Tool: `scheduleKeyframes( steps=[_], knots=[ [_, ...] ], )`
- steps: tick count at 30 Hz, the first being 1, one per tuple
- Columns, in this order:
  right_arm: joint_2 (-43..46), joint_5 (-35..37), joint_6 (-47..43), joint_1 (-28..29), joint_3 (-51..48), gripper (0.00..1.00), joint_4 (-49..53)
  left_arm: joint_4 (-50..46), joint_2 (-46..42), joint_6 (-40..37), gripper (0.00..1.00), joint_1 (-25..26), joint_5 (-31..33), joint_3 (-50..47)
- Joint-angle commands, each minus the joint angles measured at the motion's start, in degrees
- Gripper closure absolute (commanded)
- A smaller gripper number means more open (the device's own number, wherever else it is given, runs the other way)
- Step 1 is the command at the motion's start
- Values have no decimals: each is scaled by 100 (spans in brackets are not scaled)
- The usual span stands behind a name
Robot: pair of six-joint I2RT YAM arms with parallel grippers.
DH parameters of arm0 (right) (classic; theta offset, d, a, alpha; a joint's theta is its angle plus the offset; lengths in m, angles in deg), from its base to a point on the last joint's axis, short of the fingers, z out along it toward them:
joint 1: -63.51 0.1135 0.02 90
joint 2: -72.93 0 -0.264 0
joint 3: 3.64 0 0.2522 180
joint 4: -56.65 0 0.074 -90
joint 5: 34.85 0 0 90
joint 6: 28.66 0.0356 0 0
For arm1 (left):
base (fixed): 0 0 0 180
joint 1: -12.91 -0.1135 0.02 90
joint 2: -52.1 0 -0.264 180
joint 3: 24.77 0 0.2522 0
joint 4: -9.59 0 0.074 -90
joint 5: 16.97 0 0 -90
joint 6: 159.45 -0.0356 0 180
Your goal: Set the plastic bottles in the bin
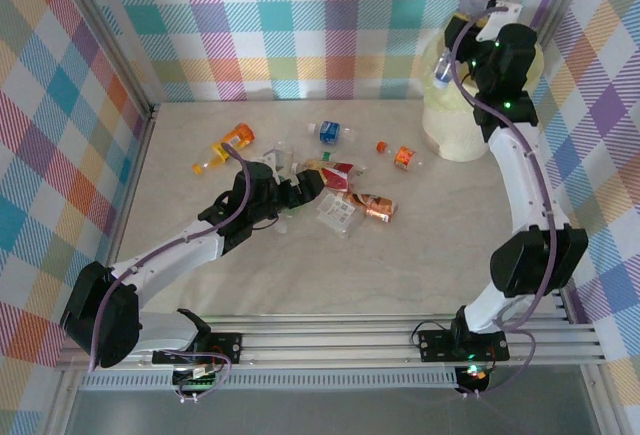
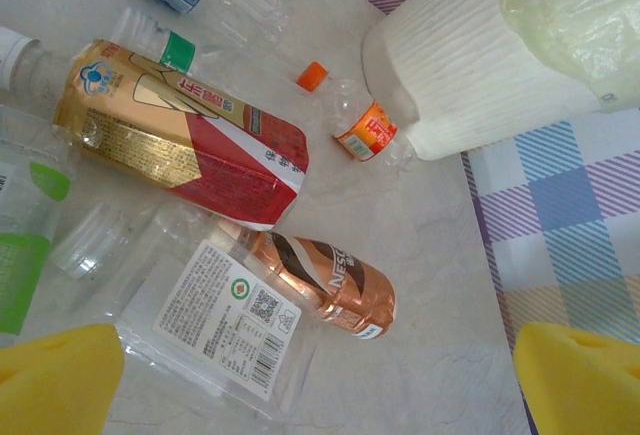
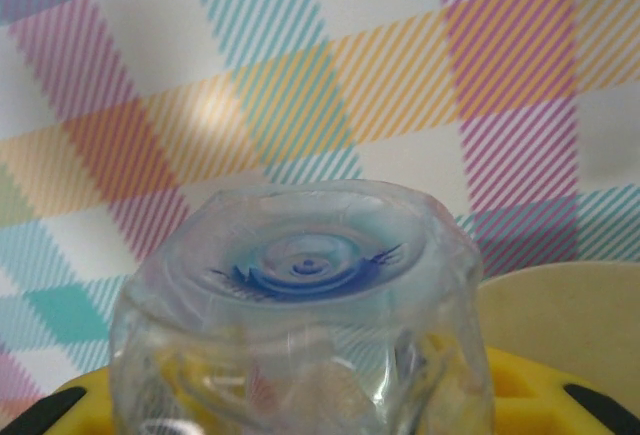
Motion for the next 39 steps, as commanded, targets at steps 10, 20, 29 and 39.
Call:
scheduleKeyframes(
  steps=[10,20,29,39],
  knots=[
    [-780,2331,-336,-235,-62,63,-2061,-37,-45,-12,0,57,167,63],
    [-1235,2592,-798,-378,-237,61,-2089,-136,-96,-24,0,55,229,-13],
    [-2164,2636,-936,-747,1158,59,-572,-189,-160,-25,0,54,328,-86],
    [-2819,2885,-884,-857,2406,50,856,-228,-184,-12,0,56,355,-121]
  ],
)
